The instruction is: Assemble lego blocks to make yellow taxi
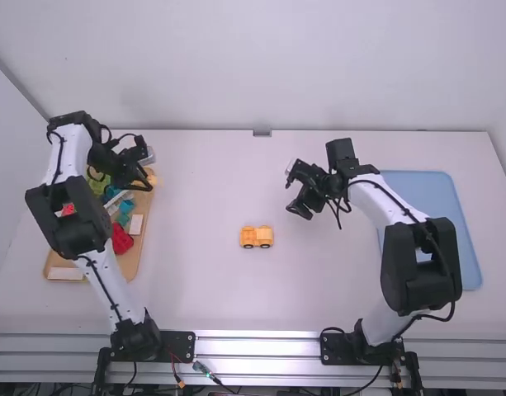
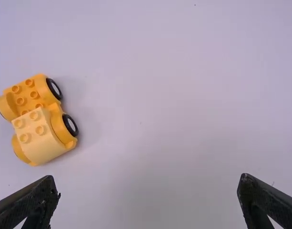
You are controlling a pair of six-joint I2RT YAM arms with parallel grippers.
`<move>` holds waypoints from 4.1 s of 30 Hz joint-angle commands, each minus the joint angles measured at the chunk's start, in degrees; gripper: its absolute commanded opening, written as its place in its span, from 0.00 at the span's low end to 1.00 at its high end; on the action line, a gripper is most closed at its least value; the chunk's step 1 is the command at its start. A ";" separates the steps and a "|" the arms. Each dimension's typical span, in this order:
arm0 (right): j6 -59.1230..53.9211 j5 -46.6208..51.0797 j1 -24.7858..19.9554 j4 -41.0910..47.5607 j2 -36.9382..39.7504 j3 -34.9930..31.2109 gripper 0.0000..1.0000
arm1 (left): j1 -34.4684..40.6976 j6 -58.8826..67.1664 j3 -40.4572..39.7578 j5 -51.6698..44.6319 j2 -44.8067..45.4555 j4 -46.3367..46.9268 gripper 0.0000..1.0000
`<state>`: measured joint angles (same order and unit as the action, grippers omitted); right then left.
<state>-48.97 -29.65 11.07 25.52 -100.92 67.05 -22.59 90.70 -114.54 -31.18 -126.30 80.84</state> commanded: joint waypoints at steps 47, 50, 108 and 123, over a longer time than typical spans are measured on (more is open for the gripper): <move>1.18 -2.03 -0.20 -2.99 -0.42 0.07 0.99 | 38.95 -27.85 47.87 24.79 17.53 -43.89 0.02; 1.18 -2.03 -0.20 -3.21 -0.42 0.07 0.99 | 38.95 -24.52 49.70 22.99 19.32 -44.30 0.02; -11.72 -24.20 -0.17 -22.12 -0.44 -17.99 0.99 | 20.37 -14.88 64.02 -23.78 23.93 -64.87 0.99; -4.92 -25.00 4.33 -43.98 -0.44 -31.04 0.99 | 19.19 -9.46 60.26 -20.37 14.16 -63.98 0.99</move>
<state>-57.19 -55.07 14.63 -16.97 -100.92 37.26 -2.59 80.62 -52.21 -51.66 -111.33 16.56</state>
